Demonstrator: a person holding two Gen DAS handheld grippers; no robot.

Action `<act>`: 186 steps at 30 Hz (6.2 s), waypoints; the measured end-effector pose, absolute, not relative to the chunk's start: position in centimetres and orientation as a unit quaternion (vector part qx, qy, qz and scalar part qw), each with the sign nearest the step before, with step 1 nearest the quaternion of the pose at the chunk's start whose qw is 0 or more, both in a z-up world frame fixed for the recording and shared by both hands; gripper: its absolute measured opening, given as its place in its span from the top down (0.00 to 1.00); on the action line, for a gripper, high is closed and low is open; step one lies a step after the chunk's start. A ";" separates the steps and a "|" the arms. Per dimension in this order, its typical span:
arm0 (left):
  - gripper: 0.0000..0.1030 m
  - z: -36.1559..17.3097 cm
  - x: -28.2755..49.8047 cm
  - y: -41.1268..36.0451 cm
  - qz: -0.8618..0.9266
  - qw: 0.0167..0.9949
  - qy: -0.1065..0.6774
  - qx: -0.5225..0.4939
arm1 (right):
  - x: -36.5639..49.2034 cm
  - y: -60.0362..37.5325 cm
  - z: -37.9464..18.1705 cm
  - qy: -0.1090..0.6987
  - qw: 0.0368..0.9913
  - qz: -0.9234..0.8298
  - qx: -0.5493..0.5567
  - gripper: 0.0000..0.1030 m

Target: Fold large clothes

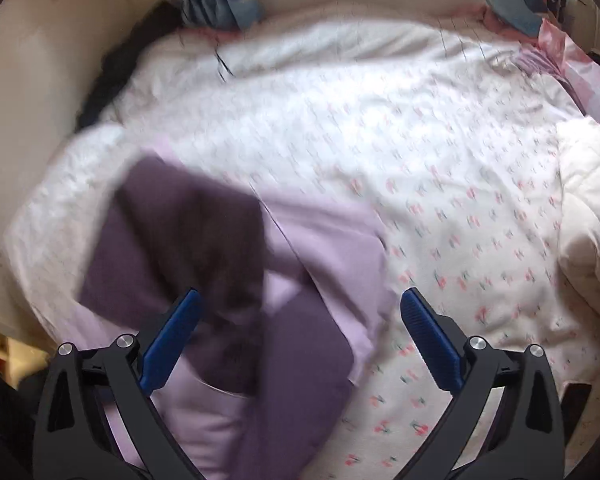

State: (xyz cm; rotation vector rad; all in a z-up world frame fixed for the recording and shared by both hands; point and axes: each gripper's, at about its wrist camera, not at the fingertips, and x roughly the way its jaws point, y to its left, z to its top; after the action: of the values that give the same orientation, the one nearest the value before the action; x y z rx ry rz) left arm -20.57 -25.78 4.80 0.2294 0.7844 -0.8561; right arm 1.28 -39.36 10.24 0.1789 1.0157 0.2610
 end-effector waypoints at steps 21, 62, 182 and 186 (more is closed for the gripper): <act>0.24 2.1 -22.5 -28.2 -0.387 0.847 0.325 0.163 | 0.2 -43.0 1.4 0.416 0.867 0.163 0.221 0.06; 0.21 0.0 -9.8 -6.0 -0.283 0.789 0.499 -0.221 | -6.5 -42.1 -1.4 0.505 0.823 0.127 0.228 0.06; 0.05 2.4 -11.6 14.4 -0.067 0.918 0.391 0.004 | -2.3 -7.1 -2.2 0.476 0.858 0.186 0.045 0.06; 0.05 3.1 -13.8 13.3 -0.049 0.921 0.385 0.028 | -2.2 -9.1 -2.2 0.484 0.844 0.200 0.114 0.06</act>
State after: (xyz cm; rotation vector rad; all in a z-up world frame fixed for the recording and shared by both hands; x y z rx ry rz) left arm -13.75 13.27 3.05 0.0572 0.7902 -0.1007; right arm -2.25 -9.09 -2.21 0.2405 1.0228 0.4227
